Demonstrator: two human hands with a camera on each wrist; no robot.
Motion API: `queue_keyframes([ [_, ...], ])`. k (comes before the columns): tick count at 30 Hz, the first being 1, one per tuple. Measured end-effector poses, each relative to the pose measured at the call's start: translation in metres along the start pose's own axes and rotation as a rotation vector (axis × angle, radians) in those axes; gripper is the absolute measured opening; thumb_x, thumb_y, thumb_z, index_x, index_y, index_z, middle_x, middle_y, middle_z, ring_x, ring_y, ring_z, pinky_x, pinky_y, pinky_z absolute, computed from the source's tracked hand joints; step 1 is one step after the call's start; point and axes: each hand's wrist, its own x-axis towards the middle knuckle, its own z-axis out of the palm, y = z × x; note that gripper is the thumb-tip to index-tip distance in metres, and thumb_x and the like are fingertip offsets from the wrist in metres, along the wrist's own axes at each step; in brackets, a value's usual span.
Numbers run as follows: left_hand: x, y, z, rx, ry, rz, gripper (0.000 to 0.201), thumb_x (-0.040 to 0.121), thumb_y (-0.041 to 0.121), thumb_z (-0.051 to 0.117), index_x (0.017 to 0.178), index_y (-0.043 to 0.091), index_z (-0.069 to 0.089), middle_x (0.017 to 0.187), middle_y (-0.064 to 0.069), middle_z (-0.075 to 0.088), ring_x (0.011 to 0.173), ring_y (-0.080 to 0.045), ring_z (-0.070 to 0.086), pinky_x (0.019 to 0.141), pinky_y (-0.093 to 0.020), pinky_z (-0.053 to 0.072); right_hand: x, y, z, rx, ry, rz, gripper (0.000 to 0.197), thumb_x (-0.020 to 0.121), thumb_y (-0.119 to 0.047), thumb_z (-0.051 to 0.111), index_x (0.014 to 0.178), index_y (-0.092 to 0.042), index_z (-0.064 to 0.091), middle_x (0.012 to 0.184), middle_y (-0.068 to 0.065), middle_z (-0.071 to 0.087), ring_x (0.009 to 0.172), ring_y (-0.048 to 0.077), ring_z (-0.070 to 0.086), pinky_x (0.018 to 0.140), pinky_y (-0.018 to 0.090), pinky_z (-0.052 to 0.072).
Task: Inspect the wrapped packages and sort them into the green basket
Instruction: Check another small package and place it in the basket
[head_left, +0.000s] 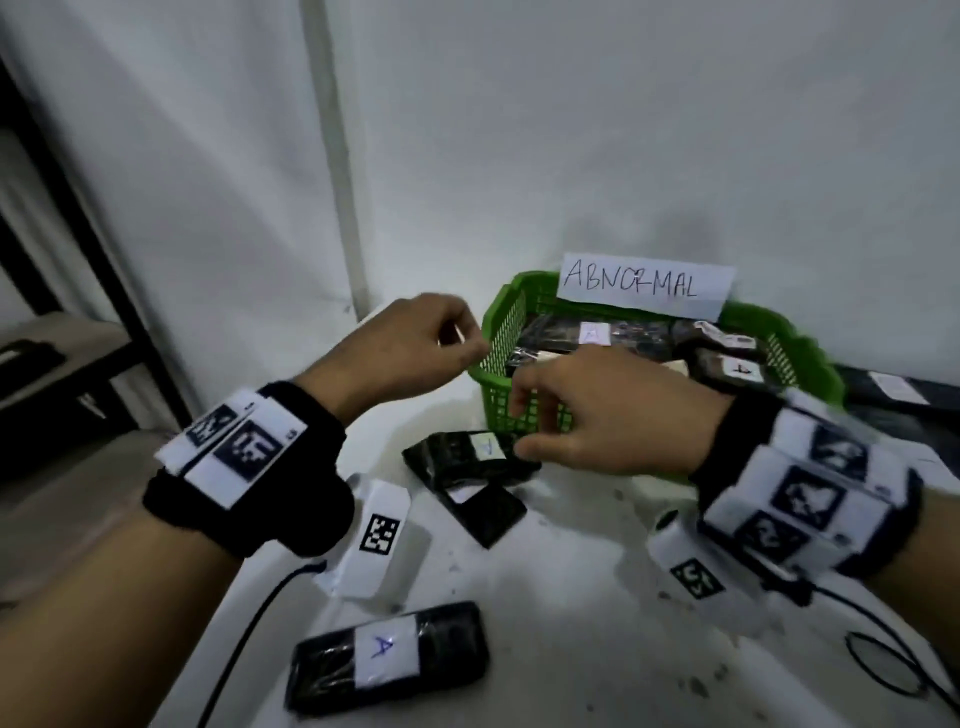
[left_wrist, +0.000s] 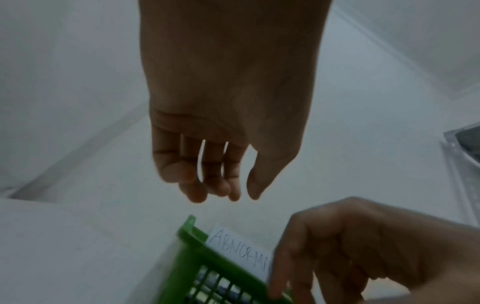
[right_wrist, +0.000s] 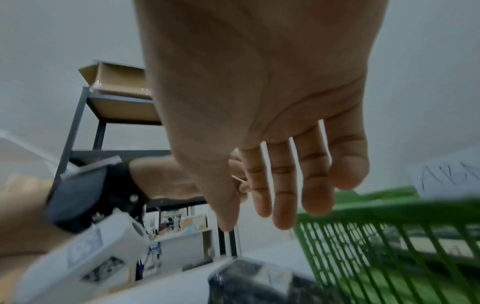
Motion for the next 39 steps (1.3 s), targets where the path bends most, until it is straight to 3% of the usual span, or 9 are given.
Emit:
queue_keyframes([
  [3,-0.017,-0.014,0.012,0.128,-0.241,-0.178,0.039,0.086,0.058,0.063,0.1,0.022,0.063,0.093,0.004,0.066,0.074,-0.02,0.067,0.061,-0.027,0.053,0.012,-0.008,0.036,-0.054,-0.002,0.028,0.047,0.086,-0.041,0.069,0.13,-0.034,0.052,0.124,-0.006,0.06,0.111,0.022,0.06,0.09,0.039,0.052],
  [5,-0.023,-0.023,0.022,0.208,-0.32,-0.197,0.042,0.085,0.059,0.064,0.106,0.023,0.061,0.103,0.002,0.068,0.081,-0.02,0.068,0.071,-0.03,0.056,0.019,-0.01,0.052,-0.052,-0.001,0.033,0.055,0.086,-0.034,0.07,0.137,-0.031,0.048,0.131,-0.005,0.057,0.117,0.023,0.058,0.091,0.039,0.052],
  [7,-0.026,-0.029,0.028,0.215,-0.316,-0.171,0.032,0.086,0.049,0.069,0.104,0.023,0.062,0.111,0.001,0.068,0.092,-0.018,0.065,0.078,-0.03,0.053,0.023,-0.01,0.06,-0.038,0.003,0.05,0.058,0.085,-0.03,0.072,0.138,-0.031,0.047,0.132,-0.005,0.056,0.119,0.023,0.057,0.092,0.039,0.051],
  [10,-0.033,-0.035,0.027,0.02,-0.288,-0.167,0.018,0.083,0.027,0.077,0.092,0.021,0.062,0.104,-0.001,0.07,0.075,-0.013,0.061,0.064,-0.023,0.051,0.017,-0.011,0.063,-0.034,0.04,0.057,0.058,0.086,-0.038,0.071,0.137,-0.033,0.046,0.131,-0.008,0.056,0.117,0.021,0.057,0.092,0.038,0.051],
  [16,-0.048,-0.027,-0.005,-0.493,-0.086,-0.047,0.02,0.082,0.0,0.076,0.084,0.015,0.062,0.094,-0.006,0.065,0.068,-0.013,0.062,0.067,-0.023,0.054,-0.022,-0.006,0.036,0.288,0.489,0.113,0.06,0.087,-0.06,0.06,0.138,-0.029,0.051,0.133,-0.01,0.057,0.122,0.012,0.049,0.102,0.037,0.044],
  [19,-0.041,0.003,-0.012,-0.622,-0.037,0.069,0.022,0.083,-0.003,0.073,0.084,0.015,0.06,0.092,-0.004,0.061,0.074,-0.019,0.065,0.071,-0.026,0.057,-0.035,0.012,0.02,0.812,0.453,0.245,0.054,0.086,-0.045,0.07,0.134,-0.026,0.053,0.112,-0.013,0.069,0.098,0.009,0.067,0.083,0.03,0.054],
  [23,-0.015,0.046,-0.001,-0.765,0.034,0.194,0.025,0.086,0.0,0.071,0.097,0.019,0.06,0.102,-0.002,0.058,0.073,-0.02,0.067,0.069,-0.03,0.056,-0.052,0.036,0.008,1.334,0.624,0.207,0.03,0.09,-0.012,0.066,0.119,-0.012,0.058,0.103,0.009,0.076,0.072,0.023,0.073,0.061,0.032,0.062],
  [30,0.031,0.114,0.05,-0.99,0.0,0.306,0.03,0.093,0.008,0.065,0.122,0.012,0.063,0.115,-0.007,0.072,0.103,-0.016,0.071,0.089,-0.028,0.056,-0.09,0.079,-0.016,1.376,0.881,0.215,0.05,0.081,-0.022,0.069,0.125,-0.006,0.054,0.1,0.006,0.076,0.068,0.025,0.07,0.059,0.033,0.06],
  [39,0.031,0.136,0.085,-1.081,-0.008,0.359,0.029,0.092,0.007,0.064,0.121,0.011,0.063,0.1,0.001,0.071,0.083,-0.004,0.068,0.069,-0.016,0.052,-0.104,0.092,-0.013,1.322,0.907,0.256,0.019,0.091,-0.009,0.068,0.108,-0.007,0.06,0.087,0.007,0.073,0.056,0.022,0.067,0.054,0.031,0.057],
])
